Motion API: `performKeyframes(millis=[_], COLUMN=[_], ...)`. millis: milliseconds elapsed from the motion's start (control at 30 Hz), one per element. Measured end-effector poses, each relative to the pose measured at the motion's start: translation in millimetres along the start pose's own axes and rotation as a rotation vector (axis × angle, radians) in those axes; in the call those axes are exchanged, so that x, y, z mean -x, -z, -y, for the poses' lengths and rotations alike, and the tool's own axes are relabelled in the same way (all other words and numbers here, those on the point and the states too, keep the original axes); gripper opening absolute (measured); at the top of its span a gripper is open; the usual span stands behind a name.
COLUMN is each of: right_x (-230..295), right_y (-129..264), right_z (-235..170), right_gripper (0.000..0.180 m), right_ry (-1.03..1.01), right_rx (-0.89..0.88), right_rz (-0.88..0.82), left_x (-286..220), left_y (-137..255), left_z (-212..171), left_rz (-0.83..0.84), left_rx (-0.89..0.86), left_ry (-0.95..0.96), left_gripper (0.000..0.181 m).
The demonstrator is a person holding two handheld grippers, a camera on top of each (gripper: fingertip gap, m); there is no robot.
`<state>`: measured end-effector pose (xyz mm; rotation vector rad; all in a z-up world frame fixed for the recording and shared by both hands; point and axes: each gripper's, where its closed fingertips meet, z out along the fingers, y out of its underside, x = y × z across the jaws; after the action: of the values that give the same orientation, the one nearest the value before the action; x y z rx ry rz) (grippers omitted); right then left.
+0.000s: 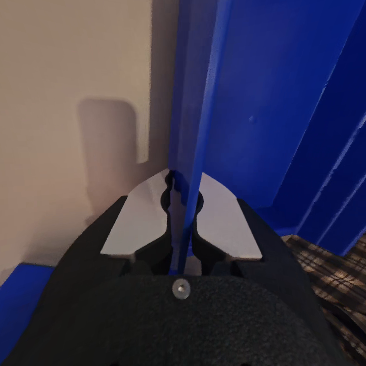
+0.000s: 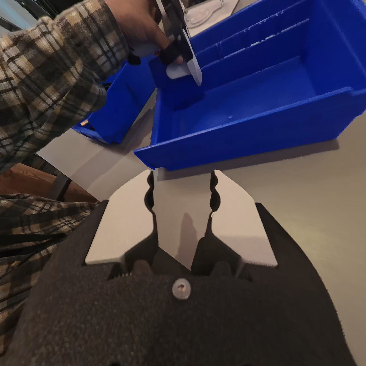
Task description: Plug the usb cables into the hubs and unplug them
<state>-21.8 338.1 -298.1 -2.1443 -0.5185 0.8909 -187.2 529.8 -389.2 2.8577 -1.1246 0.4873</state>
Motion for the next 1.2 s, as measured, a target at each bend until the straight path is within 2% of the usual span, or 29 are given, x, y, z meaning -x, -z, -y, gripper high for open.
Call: performKeyframes(millis=[100, 233, 333, 400, 467, 567, 733, 800, 900, 1067, 1167, 1200], right_x=[0.7, -2.4, -6.4, -7.7, -9.2, -11.8, -21.1, -28.9, -34.4, -40.8, -51.6, -52.8], right_y=[-3.2, -5.1, -6.4, -9.5, -14.7, -24.3, -44.5, -52.2, -65.4, -84.1, -86.7, -86.8], right_z=[0.4, 6.0, 12.5, 16.5, 19.7, 23.0, 16.5, 8.1, 1.3, -2.1, -4.0, -1.6], right_gripper=[0.060, 0.076, 0.087, 0.092, 0.095, 0.098, 0.107, 0.110, 0.115, 0.113, 0.109, 0.103], right_ry=[0.004, -0.005, -0.036, -0.053, -0.066, -0.103, -0.191, -0.205, -0.255, -0.279, -0.203, -0.213], right_rx=[0.029, 0.051, 0.060, 0.075, 0.095, 0.124, 0.196, 0.245, 0.284, 0.351, 0.425, 0.424], right_rz=[-0.028, -0.111, -0.173, -0.201, -0.226, -0.249, -0.276, -0.312, -0.340, -0.402, -0.486, -0.490], left_x=[-6.0, -18.2, -37.7, -53.6, -68.6, -77.6, -69.6, -62.6, -51.9, -38.7, -36.4, -35.8], left_y=[5.9, 41.3, 87.6, 130.2, 179.1, 246.3, 317.2, 327.2, 324.3, 330.3, 333.7, 333.4], left_z=[9.3, 22.0, 20.2, 11.2, -8.0, -57.0, -158.6, -194.2, -226.5, -244.3, -245.4, -244.3], left_rz=[-0.095, -0.189, -0.241, -0.277, -0.313, -0.314, -0.191, -0.166, -0.154, -0.084, -0.038, -0.024], left_rx=[-0.098, -0.275, -0.424, -0.572, -0.754, -1.032, -1.477, -1.568, -1.585, -1.634, -1.635, -1.624], left_ry=[0.046, 0.017, -0.084, -0.169, -0.258, -0.352, -0.478, -0.463, -0.439, -0.420, -0.430, -0.433], left_gripper=[0.021, 0.028, 0.054, 0.062, 0.067, 0.072, 0.086, 0.083, 0.075, 0.079, 0.083, 0.083])
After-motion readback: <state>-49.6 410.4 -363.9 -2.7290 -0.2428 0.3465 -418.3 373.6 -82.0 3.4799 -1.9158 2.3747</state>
